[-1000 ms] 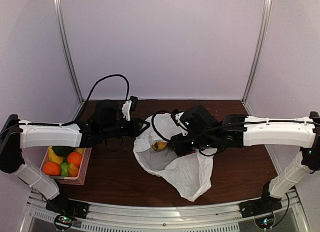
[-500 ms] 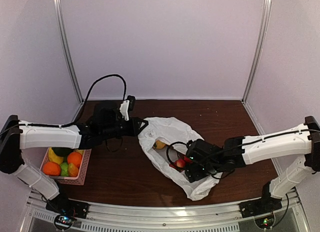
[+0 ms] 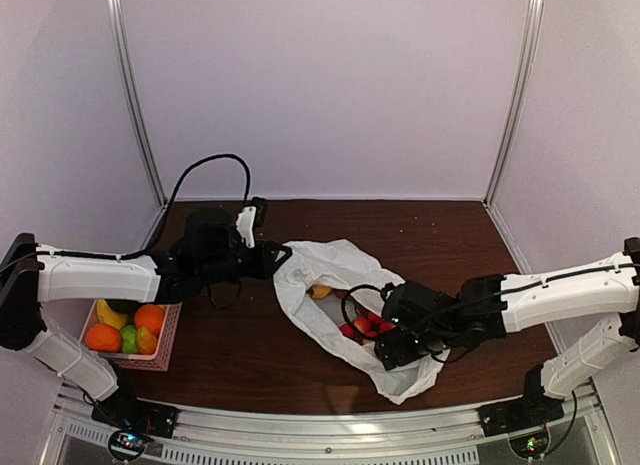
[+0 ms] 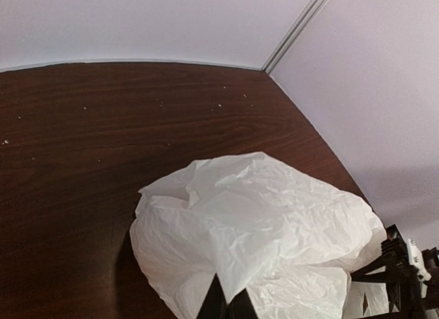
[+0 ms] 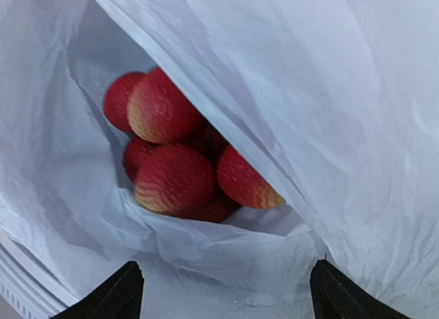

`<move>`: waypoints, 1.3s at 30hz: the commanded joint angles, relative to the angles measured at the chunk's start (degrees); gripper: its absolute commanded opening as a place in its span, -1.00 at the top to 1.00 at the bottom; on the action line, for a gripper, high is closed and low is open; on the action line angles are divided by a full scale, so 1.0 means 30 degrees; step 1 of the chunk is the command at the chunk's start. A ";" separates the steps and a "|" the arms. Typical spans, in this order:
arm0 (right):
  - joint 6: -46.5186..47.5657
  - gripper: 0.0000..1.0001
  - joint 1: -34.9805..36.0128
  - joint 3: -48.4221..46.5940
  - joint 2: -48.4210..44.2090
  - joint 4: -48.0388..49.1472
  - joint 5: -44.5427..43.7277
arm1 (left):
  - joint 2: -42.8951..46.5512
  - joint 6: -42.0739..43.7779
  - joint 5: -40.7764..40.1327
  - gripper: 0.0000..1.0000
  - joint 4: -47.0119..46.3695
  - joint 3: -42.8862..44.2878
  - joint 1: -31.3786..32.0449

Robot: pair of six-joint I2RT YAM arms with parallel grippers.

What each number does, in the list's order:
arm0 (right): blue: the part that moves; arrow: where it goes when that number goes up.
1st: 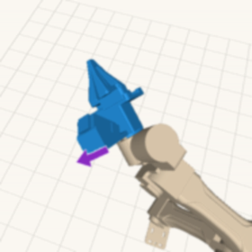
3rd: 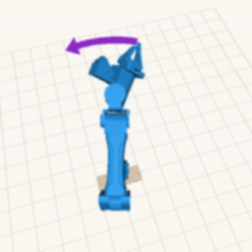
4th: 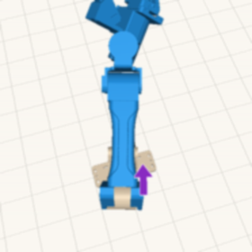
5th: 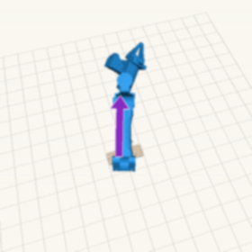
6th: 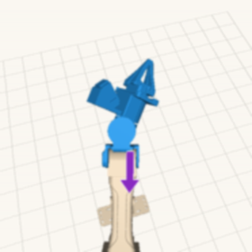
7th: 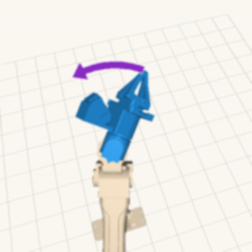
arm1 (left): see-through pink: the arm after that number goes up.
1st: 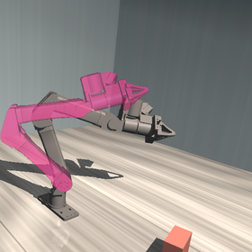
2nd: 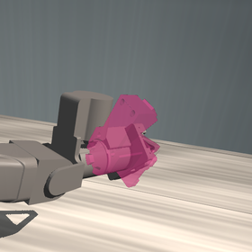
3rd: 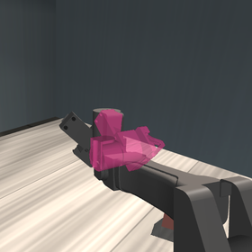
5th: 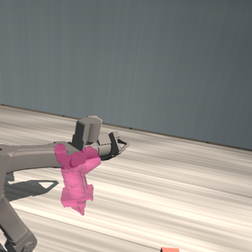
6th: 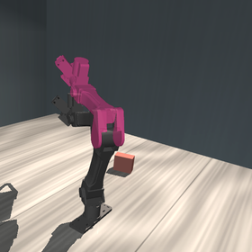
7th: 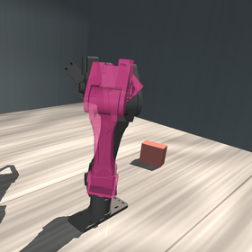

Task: Untie the knot of the plastic bag and take out the fruit
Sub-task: Adjust the bag opening on the takeout bag, then reach into the gripper in the takeout bag, then pick up the fake fruit from the takeout bag.

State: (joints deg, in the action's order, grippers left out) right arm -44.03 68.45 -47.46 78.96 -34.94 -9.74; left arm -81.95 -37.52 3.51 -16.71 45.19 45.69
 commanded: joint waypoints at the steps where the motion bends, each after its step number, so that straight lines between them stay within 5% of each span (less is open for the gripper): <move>1: 0.0999 -0.72 0.0095 -0.2289 -0.0198 -0.0529 -0.0929 | 0.0326 0.1360 0.1247 1.00 -0.0539 -0.0206 -0.0143; 5: 0.1847 -0.69 0.0029 -0.3949 0.0724 -0.0399 -0.1783 | 0.0280 0.1468 0.1595 1.00 -0.0466 -0.0160 -0.0143; 18: 0.3936 -0.09 -0.1393 -0.7321 0.5671 0.1811 -0.1180 | -0.0339 0.1021 0.1762 1.00 -0.0227 0.0596 -0.0143; 39: 0.6501 0.05 -0.3831 -0.9608 1.0909 0.1782 -0.3066 | -0.0844 0.0992 0.1740 1.00 0.0101 0.0769 -0.0143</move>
State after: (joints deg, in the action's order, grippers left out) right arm -25.67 57.17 -74.87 109.56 -28.82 -15.55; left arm -84.03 -34.65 8.01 -15.79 45.56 45.69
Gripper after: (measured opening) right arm 0.503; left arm 0.006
